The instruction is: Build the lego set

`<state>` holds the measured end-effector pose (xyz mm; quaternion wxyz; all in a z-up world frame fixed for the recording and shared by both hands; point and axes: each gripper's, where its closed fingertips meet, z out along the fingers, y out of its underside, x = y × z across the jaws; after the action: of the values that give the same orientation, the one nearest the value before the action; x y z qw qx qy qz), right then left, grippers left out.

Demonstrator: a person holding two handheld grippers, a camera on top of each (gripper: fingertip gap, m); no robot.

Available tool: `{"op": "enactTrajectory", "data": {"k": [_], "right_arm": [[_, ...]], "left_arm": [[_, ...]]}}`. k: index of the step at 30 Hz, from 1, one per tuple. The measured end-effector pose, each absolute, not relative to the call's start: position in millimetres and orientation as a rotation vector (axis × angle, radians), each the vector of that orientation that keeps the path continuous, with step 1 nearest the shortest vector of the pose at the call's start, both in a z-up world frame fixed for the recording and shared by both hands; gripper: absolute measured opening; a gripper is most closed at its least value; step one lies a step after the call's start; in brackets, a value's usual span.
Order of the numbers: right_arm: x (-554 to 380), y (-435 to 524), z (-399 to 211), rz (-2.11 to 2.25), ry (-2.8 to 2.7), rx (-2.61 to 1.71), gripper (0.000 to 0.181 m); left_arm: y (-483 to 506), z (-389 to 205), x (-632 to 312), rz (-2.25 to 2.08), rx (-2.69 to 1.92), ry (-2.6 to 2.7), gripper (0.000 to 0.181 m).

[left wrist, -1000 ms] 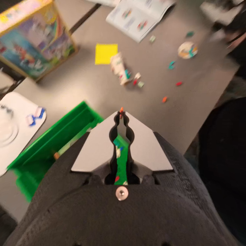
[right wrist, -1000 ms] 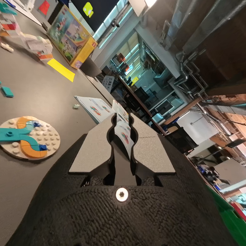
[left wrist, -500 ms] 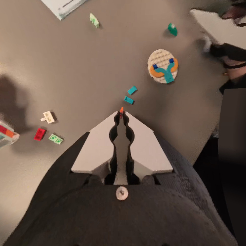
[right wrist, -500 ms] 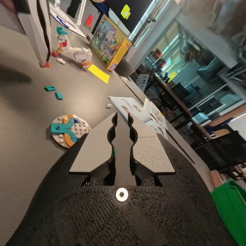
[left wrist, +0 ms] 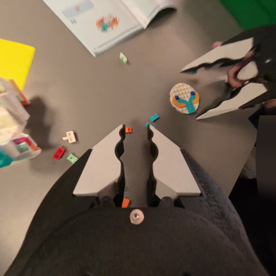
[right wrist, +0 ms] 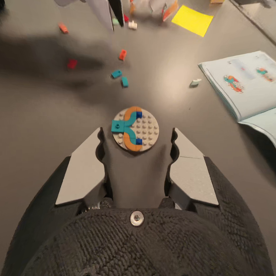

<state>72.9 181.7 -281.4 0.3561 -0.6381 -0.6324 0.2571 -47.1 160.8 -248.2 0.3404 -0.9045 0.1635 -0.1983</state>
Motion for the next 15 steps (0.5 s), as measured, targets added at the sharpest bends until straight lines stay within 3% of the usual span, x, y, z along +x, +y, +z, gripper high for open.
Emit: {"op": "enactTrajectory", "data": {"k": [3, 10, 15], "right_arm": [[72.6, 182.1, -284.9, 0.691, -1.636, -1.698, 0.089], [71.6, 178.8, -286.7, 0.759, -1.625, -1.767, 0.065], [61.9, 170.9, -280.4, 0.840, -1.612, -1.755, 0.064]], "left_arm": [[150.5, -223.5, -56.3, -0.548, -2.210, 0.389, 0.024], [114.1, -188.1, -63.3, -0.749, -1.932, 0.413, 0.018], [93.3, -189.9, -17.7, -0.740, -1.712, 0.727, 0.041]]}}
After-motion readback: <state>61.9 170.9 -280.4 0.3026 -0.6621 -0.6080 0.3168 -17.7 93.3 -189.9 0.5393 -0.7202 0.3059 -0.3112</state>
